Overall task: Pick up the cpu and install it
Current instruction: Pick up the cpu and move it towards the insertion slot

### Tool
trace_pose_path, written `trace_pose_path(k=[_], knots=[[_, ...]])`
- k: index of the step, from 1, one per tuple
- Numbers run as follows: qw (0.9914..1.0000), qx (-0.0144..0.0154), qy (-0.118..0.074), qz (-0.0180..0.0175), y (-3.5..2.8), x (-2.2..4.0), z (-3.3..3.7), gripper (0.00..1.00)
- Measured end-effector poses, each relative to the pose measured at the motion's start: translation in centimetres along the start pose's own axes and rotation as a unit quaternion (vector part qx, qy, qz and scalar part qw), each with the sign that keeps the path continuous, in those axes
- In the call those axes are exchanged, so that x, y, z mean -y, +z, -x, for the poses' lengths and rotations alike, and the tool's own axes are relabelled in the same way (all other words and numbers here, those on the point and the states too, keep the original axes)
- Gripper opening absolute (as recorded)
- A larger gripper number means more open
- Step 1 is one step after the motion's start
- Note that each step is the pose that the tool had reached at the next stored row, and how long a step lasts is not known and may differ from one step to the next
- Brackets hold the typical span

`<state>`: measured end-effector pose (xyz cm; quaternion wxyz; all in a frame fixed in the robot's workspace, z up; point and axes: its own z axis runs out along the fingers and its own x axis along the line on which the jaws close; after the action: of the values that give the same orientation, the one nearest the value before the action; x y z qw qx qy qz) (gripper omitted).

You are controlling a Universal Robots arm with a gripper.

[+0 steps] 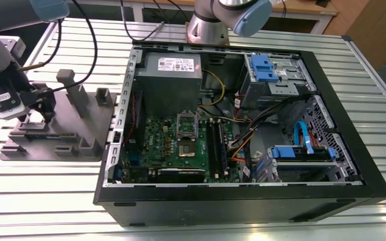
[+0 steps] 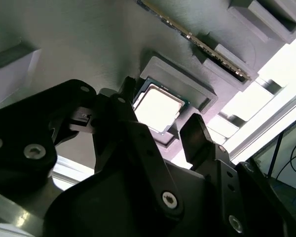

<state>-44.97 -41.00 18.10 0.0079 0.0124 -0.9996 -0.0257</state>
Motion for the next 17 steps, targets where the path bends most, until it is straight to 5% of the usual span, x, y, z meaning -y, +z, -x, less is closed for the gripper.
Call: trace_pose_path(k=[17], knots=[[1.0,0.0,0.001,0.0,-0.02,0.12,0.19,0.55]])
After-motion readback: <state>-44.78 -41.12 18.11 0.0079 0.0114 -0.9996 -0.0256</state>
